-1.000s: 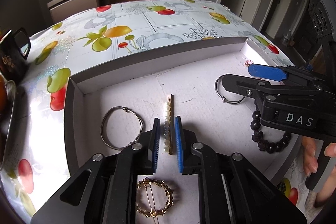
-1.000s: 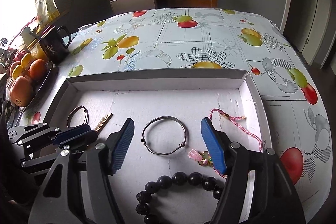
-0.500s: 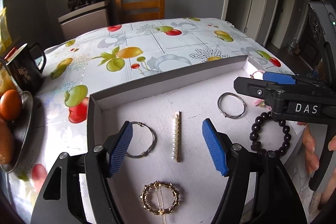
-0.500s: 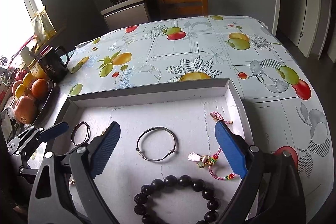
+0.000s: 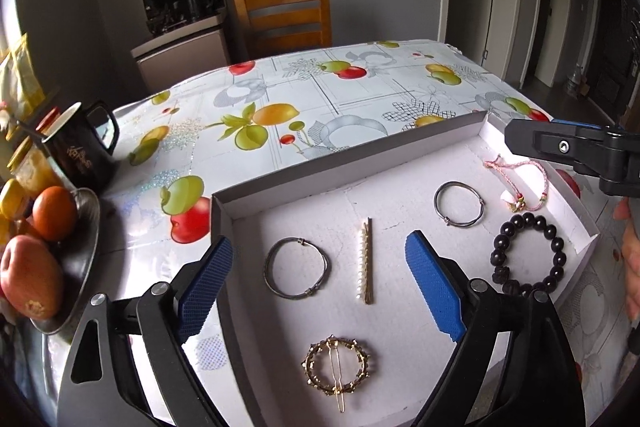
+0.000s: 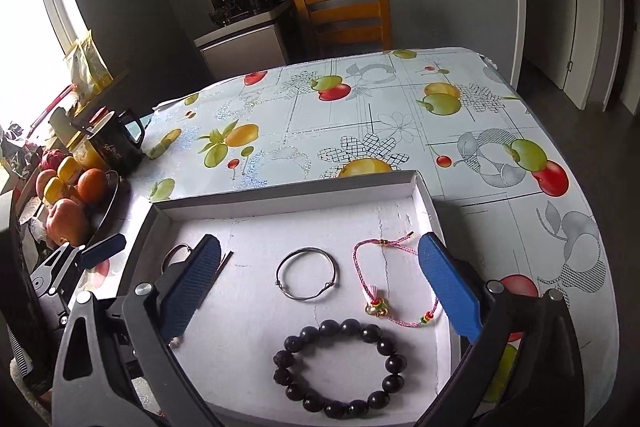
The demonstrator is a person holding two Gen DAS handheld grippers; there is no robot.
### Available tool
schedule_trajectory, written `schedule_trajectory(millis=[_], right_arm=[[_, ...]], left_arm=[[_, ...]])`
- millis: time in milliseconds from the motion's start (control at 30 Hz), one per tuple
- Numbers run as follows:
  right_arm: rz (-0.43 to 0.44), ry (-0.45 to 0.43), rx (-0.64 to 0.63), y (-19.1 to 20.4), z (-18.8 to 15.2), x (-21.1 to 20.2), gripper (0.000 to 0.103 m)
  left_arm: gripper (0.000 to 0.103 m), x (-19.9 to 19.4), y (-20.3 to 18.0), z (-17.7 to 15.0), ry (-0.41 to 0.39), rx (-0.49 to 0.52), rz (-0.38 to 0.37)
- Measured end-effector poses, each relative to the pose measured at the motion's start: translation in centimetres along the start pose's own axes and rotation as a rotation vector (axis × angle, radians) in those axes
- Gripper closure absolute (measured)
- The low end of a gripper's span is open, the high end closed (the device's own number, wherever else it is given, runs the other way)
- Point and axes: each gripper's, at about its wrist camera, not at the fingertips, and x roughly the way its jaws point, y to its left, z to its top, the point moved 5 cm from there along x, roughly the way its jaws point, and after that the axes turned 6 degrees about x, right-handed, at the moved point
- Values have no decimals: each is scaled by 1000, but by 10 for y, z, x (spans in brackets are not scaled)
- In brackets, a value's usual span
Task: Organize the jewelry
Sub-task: 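Withdraw both open grippers from the box toward the remaining jewelry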
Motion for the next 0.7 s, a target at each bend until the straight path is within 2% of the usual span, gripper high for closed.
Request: schedule_trajectory(millis=[133, 333, 533, 700], right_arm=[[-20, -46, -16, -4, -3, -34, 5], [-8, -71, -53, -7, -24, -70, 5], [-19, -54, -127, -6, -58, -85, 5], [-19, -34, -171, -4, -87, -89, 5]], left_arm=[[13, -24, 9, -4, -13, -22, 1], [12, -65, 16, -25, -44, -20, -7], [11, -91, 8, -57, -49, 6, -57], [11, -96, -6, -89, -22, 35, -97]])
